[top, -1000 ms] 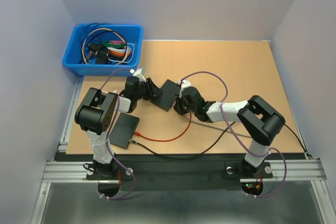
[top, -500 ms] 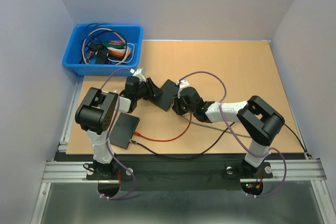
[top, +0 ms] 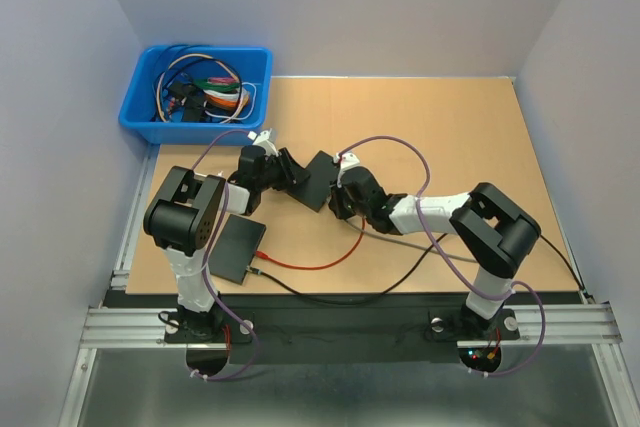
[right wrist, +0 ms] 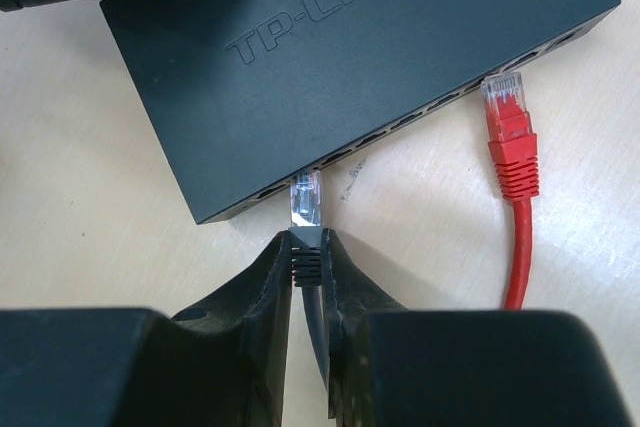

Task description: Insert the plug into the switch port

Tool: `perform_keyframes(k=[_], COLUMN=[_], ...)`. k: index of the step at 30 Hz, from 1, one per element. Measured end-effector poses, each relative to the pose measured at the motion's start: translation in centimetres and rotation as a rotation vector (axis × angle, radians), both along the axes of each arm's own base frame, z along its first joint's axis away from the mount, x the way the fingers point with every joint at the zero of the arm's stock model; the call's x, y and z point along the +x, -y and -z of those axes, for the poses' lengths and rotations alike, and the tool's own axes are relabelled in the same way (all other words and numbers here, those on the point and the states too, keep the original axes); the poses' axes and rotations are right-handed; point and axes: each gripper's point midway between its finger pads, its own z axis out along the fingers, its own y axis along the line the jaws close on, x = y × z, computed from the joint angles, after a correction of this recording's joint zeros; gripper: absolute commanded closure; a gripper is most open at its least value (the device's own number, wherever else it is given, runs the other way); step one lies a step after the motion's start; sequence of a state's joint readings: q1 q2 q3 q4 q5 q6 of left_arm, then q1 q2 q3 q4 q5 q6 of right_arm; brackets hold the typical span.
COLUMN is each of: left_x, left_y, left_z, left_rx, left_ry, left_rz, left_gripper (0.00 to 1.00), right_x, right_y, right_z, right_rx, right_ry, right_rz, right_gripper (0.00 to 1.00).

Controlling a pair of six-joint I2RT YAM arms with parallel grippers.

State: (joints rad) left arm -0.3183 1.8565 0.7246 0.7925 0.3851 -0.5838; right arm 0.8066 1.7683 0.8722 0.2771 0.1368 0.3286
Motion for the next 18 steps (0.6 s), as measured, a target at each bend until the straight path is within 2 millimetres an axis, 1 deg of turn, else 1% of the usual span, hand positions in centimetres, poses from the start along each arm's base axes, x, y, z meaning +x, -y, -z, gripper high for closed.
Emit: perform_keyframes(k=[8, 18], left_x=[0.3, 0.2], left_y=[-0.1, -0.1], left_z=[0.0, 0.0], left_rx=[0.000, 0.002], left_ry=[0.012, 0.013], left_rz=[-0.004, -0.002], left_gripper=[0.50, 0.50], right_x=[0.5, 1.3], right_y=[-0.1, 0.8], right_z=[-0.1, -0.1], right_rx=[-0.019, -0.045], right_ry=[0.002, 0.029], right_rz=[0.007, 0.071], right_gripper=[1.00, 1.00])
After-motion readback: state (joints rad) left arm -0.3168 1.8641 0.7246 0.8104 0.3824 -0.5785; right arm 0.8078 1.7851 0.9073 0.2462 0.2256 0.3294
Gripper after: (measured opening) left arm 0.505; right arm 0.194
